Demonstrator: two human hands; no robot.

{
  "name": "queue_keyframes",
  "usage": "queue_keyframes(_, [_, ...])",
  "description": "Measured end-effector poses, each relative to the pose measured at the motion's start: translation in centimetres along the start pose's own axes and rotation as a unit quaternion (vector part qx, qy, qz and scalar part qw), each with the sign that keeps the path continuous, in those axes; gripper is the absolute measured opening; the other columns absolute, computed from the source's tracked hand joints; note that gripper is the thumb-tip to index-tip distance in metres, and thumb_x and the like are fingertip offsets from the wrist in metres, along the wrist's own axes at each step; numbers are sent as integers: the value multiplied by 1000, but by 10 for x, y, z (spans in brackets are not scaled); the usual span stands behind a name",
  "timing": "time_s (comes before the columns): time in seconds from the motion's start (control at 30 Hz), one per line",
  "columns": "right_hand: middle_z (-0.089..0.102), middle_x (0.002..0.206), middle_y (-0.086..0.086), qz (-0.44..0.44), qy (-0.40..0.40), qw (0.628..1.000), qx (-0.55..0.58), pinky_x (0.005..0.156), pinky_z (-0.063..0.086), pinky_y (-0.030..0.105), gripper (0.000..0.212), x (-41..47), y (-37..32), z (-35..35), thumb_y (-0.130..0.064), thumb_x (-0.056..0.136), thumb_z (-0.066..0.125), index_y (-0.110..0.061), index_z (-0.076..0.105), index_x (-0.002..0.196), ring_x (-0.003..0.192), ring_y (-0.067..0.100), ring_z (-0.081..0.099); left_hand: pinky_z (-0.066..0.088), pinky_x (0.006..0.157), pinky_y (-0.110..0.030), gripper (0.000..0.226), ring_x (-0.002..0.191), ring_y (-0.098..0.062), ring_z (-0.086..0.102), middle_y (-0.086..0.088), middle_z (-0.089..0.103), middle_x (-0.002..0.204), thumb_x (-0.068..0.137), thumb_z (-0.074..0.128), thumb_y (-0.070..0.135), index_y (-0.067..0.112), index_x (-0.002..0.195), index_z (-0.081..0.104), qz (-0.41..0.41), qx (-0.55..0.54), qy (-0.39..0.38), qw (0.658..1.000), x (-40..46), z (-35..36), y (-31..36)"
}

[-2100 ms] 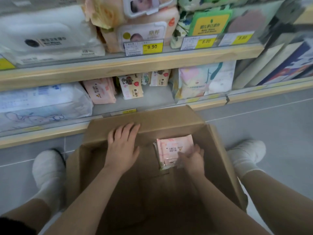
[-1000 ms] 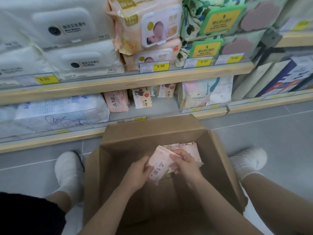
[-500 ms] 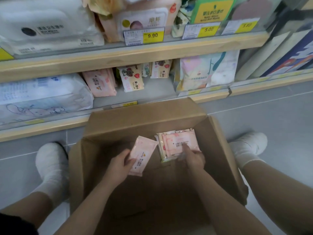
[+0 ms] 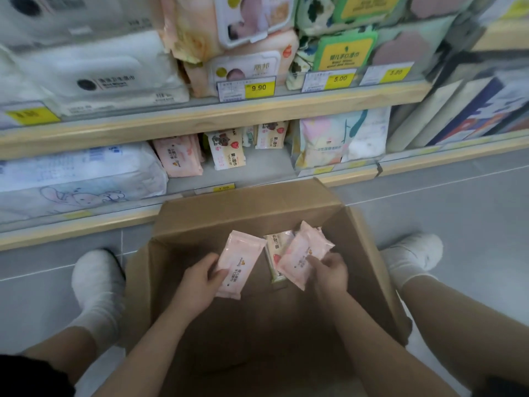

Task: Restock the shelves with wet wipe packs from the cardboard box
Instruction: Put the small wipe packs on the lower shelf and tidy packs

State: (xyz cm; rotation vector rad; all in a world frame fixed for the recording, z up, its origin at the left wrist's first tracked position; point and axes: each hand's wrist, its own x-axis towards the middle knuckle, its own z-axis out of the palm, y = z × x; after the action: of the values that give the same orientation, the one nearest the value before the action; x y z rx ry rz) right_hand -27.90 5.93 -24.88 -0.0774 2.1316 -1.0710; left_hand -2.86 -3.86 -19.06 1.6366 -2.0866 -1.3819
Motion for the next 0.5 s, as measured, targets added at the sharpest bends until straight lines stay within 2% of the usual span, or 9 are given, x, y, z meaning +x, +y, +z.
queue_keyframes(0.07, [67,81,14,-31,-21,999,-1,63,56,54,27,-3,-9,-3,-24,66,77,-21,52,75,74,34,68,40,56,-10,10,80,3,58,8,63,102,91,58,24,17,98,57,6,-4,10,1000,-5,-10,4])
queue_keyframes(0.1, [66,82,11,-50,-30,998,1,58,57,49,26,-21,-31,-6,-20,69,77,-23,52,77,73,31,68,41,57,-11,10,81,3,59,8,63,104,91,58,24,18,98,57,14,-6,18,1000,-7,-16,7])
queue_keyframes(0.13, [65,83,7,-74,-45,996,-7,52,58,39,26,-32,-45,-8,-14,74,75,-24,53,81,73,26,67,43,59,-13,11,83,2,59,8,64,106,91,58,25,18,99,57,21,-10,26,999,-9,-23,9])
queue_keyframes(0.2, [64,85,2,-124,-90,988,-33,44,50,18,22,-50,-71,-12,-6,81,71,-13,55,95,74,17,63,48,63,-17,14,86,-1,60,9,62,109,91,58,26,18,102,57,26,-25,46,998,-13,-40,12])
queue_keyframes(0.27, [65,83,3,-175,-126,975,-51,46,45,11,17,-64,-94,-12,-6,82,69,-5,59,95,73,15,63,54,72,-29,15,90,-8,62,7,65,110,91,59,25,19,104,59,25,-44,75,996,-17,-59,13])
queue_keyframes(0.33, [68,84,6,-206,-156,965,-50,50,48,15,14,-81,-119,-7,-8,83,69,-5,61,94,69,14,66,54,78,-36,15,93,-13,63,4,67,108,90,59,24,20,105,59,25,-73,105,991,-20,-79,14])
queue_keyframes(0.37, [70,87,8,-216,-173,960,-47,55,54,23,14,-89,-131,-2,-8,83,69,-6,61,95,71,17,68,53,77,-31,15,93,-13,63,4,66,109,91,59,22,21,106,58,27,-91,120,988,-22,-89,14])
queue_keyframes(0.43, [71,91,14,-238,-194,951,-33,69,56,45,15,-103,-153,15,-7,82,70,-8,61,94,79,37,68,49,72,-21,17,94,-14,62,3,65,107,91,59,17,19,108,57,28,-127,147,980,-25,-107,14])
queue_keyframes(0.5, [70,91,12,-270,-207,940,-32,75,54,47,17,-114,-172,36,-7,82,70,-6,61,97,86,42,63,51,76,-27,16,96,-17,63,0,65,106,91,59,15,16,107,58,27,-146,174,974,-27,-124,10])
